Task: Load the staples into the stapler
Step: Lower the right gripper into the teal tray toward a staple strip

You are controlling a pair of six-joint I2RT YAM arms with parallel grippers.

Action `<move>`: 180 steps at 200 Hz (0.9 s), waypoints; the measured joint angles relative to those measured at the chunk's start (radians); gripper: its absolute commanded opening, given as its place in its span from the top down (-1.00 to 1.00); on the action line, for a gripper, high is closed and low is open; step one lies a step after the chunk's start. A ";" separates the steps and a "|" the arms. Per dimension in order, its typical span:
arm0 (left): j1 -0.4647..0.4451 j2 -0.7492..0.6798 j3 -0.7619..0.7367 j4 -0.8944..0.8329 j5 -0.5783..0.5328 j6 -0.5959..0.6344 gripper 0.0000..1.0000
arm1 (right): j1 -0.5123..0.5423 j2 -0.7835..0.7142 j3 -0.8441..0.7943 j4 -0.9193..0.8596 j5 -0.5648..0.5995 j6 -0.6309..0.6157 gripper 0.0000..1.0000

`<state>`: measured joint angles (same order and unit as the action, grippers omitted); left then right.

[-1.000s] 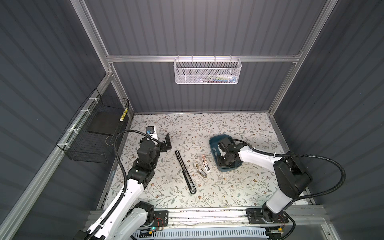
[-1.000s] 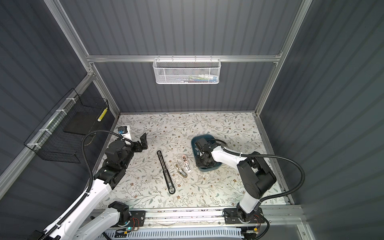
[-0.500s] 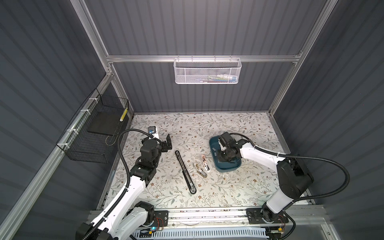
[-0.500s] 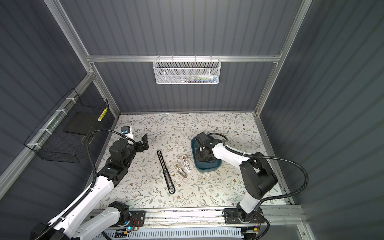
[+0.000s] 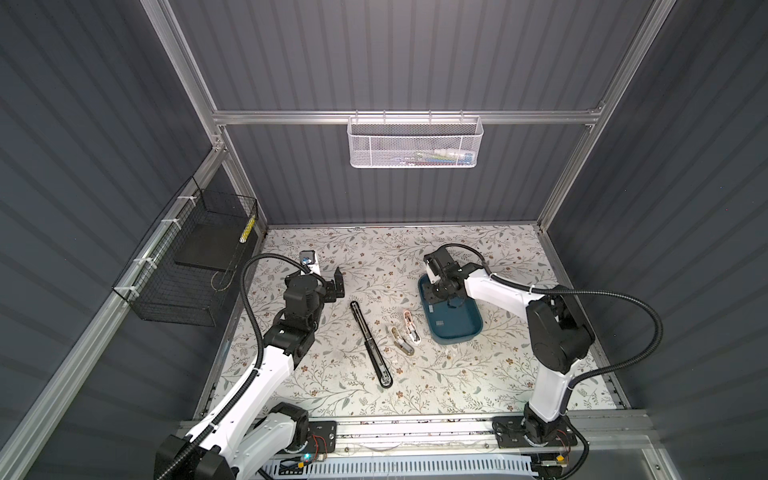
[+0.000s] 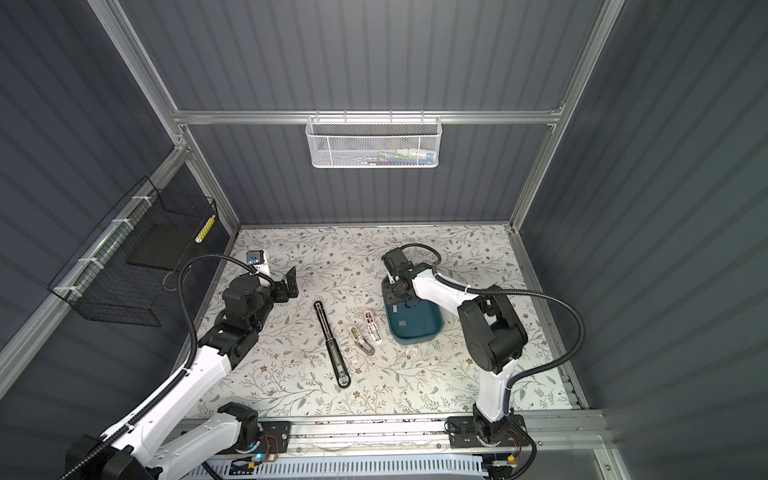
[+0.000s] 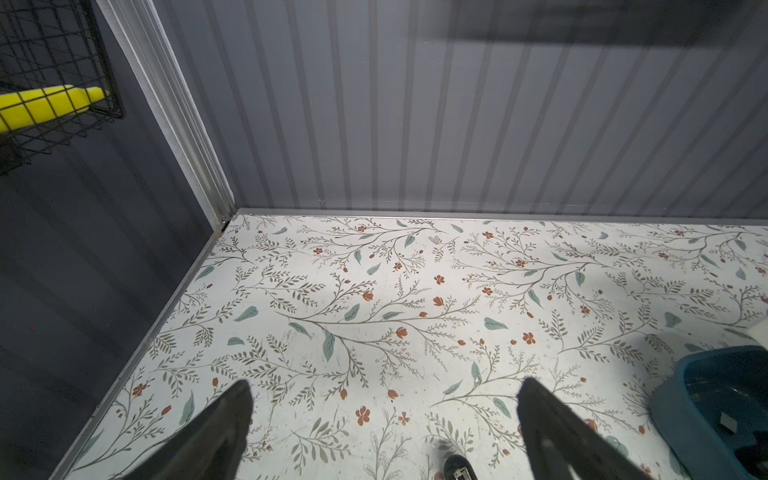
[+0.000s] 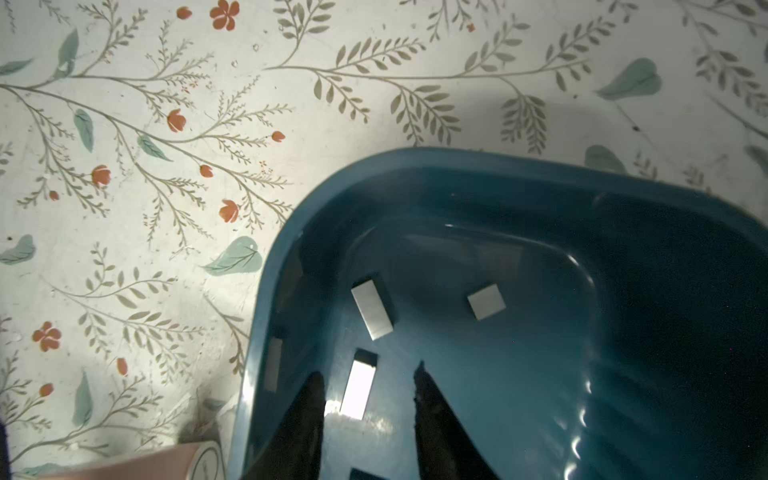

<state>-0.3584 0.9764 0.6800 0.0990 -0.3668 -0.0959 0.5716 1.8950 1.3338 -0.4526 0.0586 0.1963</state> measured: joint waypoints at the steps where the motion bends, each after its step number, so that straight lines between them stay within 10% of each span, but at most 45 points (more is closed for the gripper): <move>1: 0.000 0.000 0.000 0.000 0.000 0.000 -0.99 | 0.000 0.003 0.002 0.000 0.000 -0.001 0.25; 180: 0.000 0.047 0.008 0.012 0.011 0.011 -0.99 | -0.032 0.157 0.069 0.021 -0.048 -0.066 0.29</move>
<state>-0.3584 1.0233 0.6876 0.1108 -0.3557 -0.0853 0.5392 2.0521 1.4029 -0.4320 0.0105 0.1307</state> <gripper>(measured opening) 0.995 0.356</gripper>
